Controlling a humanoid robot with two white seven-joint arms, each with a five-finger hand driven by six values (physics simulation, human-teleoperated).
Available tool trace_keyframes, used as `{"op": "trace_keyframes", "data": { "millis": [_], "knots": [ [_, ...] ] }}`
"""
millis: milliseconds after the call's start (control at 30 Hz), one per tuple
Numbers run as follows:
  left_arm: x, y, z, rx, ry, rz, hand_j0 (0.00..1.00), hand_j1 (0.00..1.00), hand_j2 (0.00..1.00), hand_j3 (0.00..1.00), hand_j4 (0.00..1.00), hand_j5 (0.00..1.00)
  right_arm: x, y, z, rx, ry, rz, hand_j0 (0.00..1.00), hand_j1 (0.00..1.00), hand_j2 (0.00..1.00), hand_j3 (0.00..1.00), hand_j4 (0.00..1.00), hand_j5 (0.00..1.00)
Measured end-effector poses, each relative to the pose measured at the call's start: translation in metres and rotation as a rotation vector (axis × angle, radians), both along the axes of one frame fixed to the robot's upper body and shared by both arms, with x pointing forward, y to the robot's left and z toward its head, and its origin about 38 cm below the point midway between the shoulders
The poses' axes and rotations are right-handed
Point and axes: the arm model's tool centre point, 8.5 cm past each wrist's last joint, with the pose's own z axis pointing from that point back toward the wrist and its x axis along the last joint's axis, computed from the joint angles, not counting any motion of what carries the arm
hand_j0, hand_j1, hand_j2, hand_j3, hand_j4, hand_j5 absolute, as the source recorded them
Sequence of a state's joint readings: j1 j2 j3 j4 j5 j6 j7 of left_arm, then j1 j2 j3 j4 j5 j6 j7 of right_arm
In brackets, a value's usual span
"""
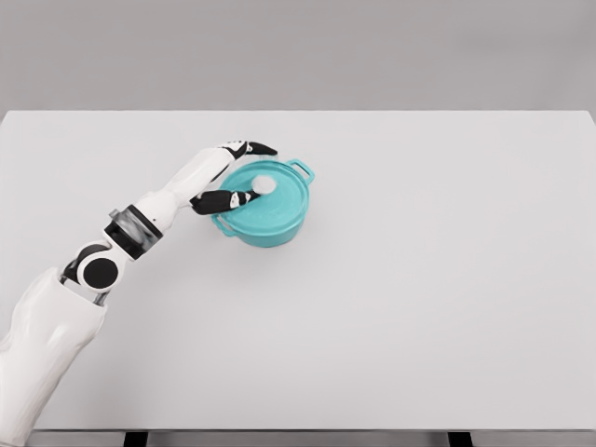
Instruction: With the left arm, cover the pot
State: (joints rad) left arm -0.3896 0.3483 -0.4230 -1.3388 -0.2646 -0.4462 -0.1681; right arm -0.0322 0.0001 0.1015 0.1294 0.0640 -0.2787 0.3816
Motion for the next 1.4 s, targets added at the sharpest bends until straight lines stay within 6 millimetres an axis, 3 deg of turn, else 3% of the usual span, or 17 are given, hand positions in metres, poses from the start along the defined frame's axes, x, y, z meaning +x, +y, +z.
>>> {"op": "trace_keyframes", "data": {
  "millis": [200,1400],
  "knots": [
    [0.0010,0.0008,-0.0019,0.001,0.005,0.006,0.99,0.99,0.99,0.99,0.99,0.99,0.0010,0.0000,0.0000,0.000,-0.002,0.000,1.00,1.00,1.00,1.00,1.00,1.00],
    [0.0053,0.0102,0.0054,-0.078,0.028,0.016,1.00,1.00,1.00,1.00,1.00,1.00,0.0001,0.0000,0.0000,0.000,0.000,0.000,1.00,1.00,1.00,1.00,1.00,1.00]
  ]
}}
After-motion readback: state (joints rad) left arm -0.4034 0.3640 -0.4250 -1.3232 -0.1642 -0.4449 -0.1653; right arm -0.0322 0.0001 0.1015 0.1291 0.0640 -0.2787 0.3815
